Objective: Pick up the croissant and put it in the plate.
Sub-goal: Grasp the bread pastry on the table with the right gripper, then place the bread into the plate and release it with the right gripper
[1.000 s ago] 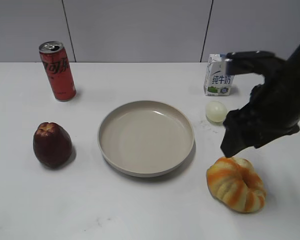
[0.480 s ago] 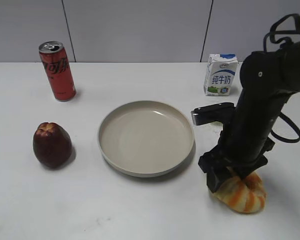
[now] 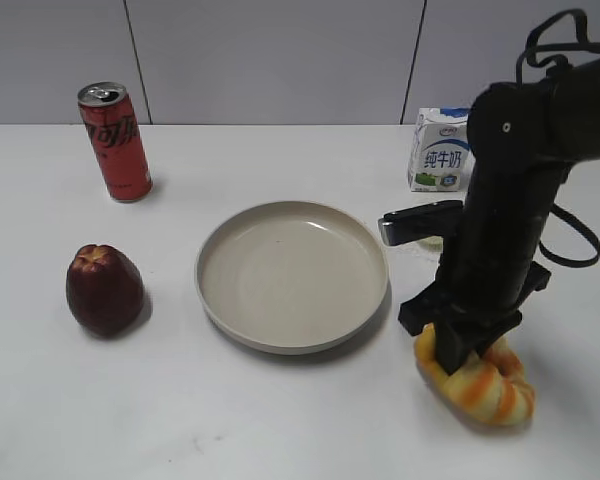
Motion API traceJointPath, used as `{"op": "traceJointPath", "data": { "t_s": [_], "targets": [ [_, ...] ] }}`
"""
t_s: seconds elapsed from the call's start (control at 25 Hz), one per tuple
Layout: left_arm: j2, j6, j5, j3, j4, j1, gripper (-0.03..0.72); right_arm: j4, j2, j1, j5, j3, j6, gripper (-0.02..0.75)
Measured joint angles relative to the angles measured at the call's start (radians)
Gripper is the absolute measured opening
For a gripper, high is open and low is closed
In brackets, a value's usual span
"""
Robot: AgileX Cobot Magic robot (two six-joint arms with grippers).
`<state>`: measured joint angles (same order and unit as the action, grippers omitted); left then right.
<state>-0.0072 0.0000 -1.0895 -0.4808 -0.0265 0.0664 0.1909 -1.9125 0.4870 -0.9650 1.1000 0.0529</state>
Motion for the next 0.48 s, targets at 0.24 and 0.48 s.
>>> {"op": "traceJointPath", "data": {
  "t_s": [0.24,0.48],
  "targets": [
    [0.000,0.000,0.000,0.000,0.000,0.000,0.233,-0.028,0.057,0.015,-0.147,0.232,0.002,0.146],
    [0.000,0.000,0.000,0.000,0.000,0.000,0.233,-0.095,-0.015,0.101,-0.196,0.533,0.016,0.146]
  ]
}}
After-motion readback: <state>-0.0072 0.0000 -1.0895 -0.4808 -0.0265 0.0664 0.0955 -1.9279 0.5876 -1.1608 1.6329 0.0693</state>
